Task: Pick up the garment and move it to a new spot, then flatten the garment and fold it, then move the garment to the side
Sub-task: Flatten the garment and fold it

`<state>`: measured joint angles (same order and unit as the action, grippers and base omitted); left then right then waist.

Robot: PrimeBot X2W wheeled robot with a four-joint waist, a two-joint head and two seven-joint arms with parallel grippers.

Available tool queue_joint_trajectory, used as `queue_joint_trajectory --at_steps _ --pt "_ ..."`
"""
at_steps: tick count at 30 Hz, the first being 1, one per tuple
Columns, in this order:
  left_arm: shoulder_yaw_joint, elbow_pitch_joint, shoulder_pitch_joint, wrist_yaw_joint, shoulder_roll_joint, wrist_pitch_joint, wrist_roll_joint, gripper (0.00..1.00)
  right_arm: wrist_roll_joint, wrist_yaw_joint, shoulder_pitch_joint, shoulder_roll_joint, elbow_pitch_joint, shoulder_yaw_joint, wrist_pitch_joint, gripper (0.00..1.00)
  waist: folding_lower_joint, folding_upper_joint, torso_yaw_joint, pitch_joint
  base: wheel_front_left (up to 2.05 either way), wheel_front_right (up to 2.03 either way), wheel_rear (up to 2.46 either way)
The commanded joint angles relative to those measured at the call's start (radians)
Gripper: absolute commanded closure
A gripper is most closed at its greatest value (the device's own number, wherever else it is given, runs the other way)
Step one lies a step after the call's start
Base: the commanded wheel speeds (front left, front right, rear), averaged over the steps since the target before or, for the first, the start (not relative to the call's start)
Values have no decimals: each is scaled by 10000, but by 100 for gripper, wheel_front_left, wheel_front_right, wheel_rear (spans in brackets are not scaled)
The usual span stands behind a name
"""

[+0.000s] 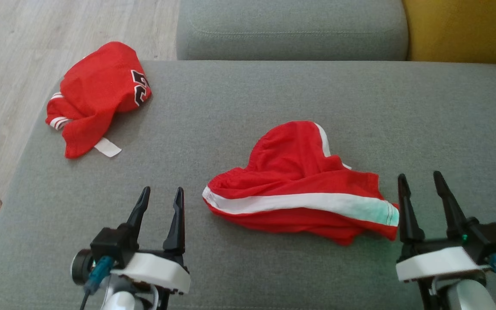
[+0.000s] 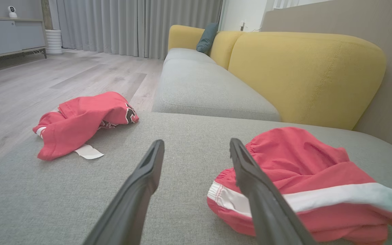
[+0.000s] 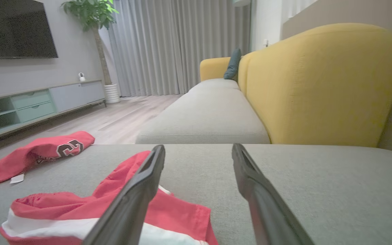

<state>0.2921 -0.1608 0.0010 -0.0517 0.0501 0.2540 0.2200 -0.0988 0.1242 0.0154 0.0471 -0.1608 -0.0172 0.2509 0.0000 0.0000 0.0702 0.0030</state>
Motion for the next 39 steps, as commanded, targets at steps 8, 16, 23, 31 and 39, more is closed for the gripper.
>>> queue_joint_trajectory --at_steps 8,16,23,31,39 --pt "-326 493 -172 -14 1 78 4 0 -323 65 -94 33 246 -54 108 0 0 0 -34 -38 0 0 0" --pt "-253 483 -194 15 1 78 -18 0 -491 65 -219 32 -151 -59 108 0 0 0 -9 -83 0 0 0" --pt "-240 448 -154 27 1 78 -53 0 -505 65 -251 32 -211 -144 108 0 0 0 -4 -127 0 0 0" --pt "62 -687 -751 599 71 -575 202 0 -466 65 -288 32 -307 -367 108 0 0 0 -145 32 0 0 0" --pt "172 -2064 -1891 1127 330 -1717 510 0 -390 65 -522 32 -353 -605 109 0 0 0 -453 498 0 0 0"
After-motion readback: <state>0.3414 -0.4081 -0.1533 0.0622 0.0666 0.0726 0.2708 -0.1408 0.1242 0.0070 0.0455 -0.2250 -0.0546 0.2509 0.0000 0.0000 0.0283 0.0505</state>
